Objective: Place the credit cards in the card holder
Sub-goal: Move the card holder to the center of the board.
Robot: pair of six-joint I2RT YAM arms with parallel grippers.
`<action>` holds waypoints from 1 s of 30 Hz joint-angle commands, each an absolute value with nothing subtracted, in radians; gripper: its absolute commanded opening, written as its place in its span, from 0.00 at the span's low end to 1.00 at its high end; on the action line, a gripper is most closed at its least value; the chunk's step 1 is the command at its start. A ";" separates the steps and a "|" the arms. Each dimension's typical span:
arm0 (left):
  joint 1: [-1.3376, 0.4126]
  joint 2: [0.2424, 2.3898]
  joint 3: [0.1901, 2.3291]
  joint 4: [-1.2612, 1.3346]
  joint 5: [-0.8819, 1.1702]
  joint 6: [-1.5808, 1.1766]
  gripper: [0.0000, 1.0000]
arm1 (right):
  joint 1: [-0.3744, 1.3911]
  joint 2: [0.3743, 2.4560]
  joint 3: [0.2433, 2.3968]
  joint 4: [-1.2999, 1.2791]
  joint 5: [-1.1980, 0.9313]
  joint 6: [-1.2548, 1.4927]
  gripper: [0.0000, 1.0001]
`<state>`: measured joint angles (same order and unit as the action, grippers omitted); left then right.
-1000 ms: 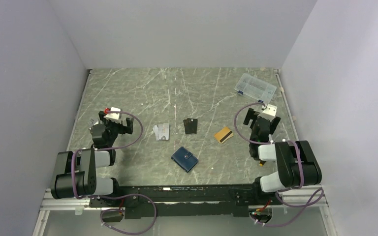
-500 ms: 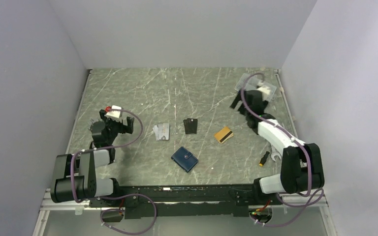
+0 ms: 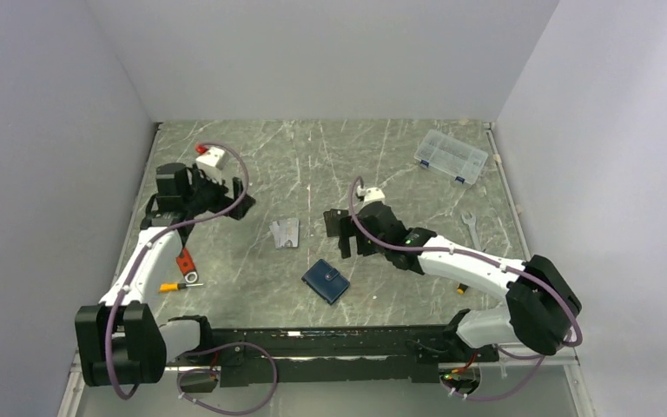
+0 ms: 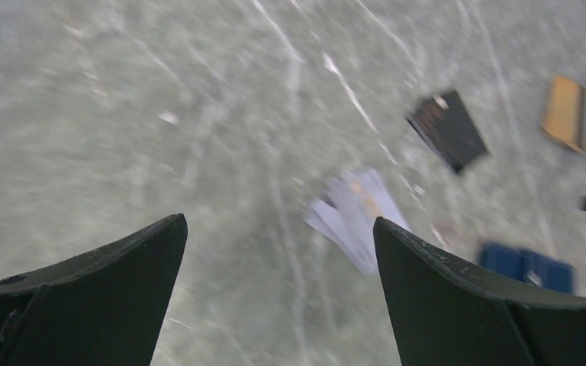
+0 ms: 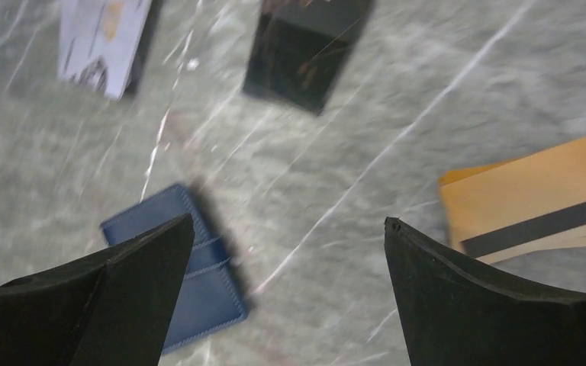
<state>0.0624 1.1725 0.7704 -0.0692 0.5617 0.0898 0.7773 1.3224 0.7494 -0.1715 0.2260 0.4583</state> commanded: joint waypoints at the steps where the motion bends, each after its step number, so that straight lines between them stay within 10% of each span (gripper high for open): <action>1: -0.055 1.136 0.808 -0.435 0.635 0.046 0.99 | 0.822 1.293 0.720 -0.188 0.098 0.451 0.95; 30: -0.484 1.463 0.595 -0.050 0.713 -0.182 0.88 | 0.817 1.489 0.514 0.137 -0.355 0.566 0.55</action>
<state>-0.4751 1.4460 0.6250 -0.1593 0.6704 -0.1707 0.8185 1.4422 0.5549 0.0822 -0.3286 0.5220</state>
